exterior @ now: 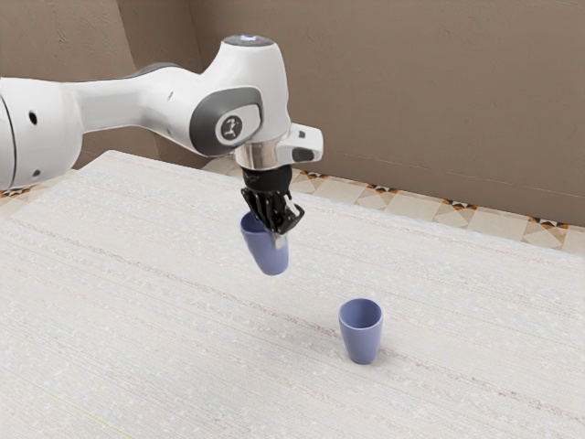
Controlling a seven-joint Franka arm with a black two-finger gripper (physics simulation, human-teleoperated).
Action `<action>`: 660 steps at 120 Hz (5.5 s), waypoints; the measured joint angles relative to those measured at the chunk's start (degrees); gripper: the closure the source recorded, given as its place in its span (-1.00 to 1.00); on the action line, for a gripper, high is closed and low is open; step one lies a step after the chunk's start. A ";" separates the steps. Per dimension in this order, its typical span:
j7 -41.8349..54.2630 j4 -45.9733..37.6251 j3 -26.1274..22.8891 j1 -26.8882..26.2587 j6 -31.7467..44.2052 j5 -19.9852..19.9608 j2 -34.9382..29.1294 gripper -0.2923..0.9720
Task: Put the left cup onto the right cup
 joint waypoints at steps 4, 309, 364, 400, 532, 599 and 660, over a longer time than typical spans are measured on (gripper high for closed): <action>0.00 0.16 0.00 -0.37 0.04 0.00 0.14 0.70; -0.09 12.28 -2.21 -9.57 2.04 -0.63 14.00 0.70; -0.11 12.33 -2.22 -9.65 2.12 -0.70 14.97 0.70; -0.14 12.33 -2.20 -9.69 2.36 -0.72 15.40 0.70; -0.24 12.33 -2.17 -9.63 3.02 -0.68 17.17 0.70; -0.31 12.33 -2.19 -9.63 3.38 -0.75 18.06 0.69; -0.06 12.26 -2.18 -9.66 4.28 -2.29 18.11 0.15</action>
